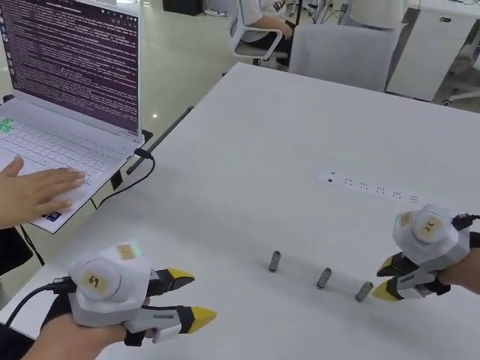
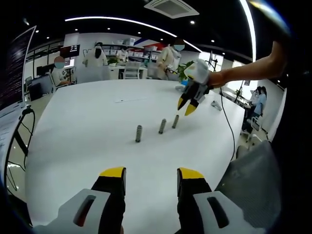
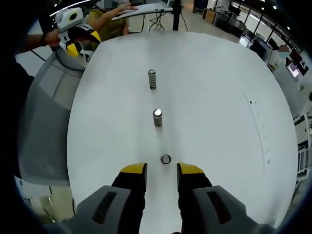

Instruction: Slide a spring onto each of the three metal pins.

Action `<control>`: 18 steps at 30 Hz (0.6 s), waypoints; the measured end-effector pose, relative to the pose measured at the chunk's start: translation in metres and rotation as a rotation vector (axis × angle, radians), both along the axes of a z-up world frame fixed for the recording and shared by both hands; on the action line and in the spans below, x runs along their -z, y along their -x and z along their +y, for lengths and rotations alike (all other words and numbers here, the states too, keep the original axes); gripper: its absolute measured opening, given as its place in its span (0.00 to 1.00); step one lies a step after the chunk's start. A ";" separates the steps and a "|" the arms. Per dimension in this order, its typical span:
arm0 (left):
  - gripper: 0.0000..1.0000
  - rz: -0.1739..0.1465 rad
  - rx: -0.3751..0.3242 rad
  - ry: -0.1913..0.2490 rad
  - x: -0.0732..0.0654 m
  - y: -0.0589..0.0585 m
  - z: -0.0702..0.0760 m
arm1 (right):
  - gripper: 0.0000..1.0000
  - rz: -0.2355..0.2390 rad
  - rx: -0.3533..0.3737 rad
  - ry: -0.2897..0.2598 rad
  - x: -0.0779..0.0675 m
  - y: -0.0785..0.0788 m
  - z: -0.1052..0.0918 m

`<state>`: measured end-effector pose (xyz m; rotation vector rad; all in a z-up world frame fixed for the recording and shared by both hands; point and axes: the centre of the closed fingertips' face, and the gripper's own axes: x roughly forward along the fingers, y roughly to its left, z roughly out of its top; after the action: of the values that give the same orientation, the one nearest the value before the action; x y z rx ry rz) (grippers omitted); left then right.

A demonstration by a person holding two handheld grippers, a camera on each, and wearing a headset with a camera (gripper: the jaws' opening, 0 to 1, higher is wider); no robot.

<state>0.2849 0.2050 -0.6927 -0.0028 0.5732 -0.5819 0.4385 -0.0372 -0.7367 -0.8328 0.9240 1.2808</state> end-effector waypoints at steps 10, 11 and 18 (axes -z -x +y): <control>0.36 -0.004 0.014 0.010 -0.002 -0.002 -0.004 | 0.26 0.009 0.149 -0.117 -0.012 0.013 -0.015; 0.36 -0.004 0.016 0.008 -0.002 -0.002 -0.004 | 0.26 0.009 0.165 -0.126 -0.011 0.015 -0.017; 0.36 -0.008 0.022 0.011 -0.004 -0.004 -0.004 | 0.29 0.014 0.267 -0.210 -0.018 0.022 -0.023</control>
<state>0.2889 0.2014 -0.6887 -0.0042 0.5630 -0.6064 0.4166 -0.0598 -0.7190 -0.5185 0.8627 1.1280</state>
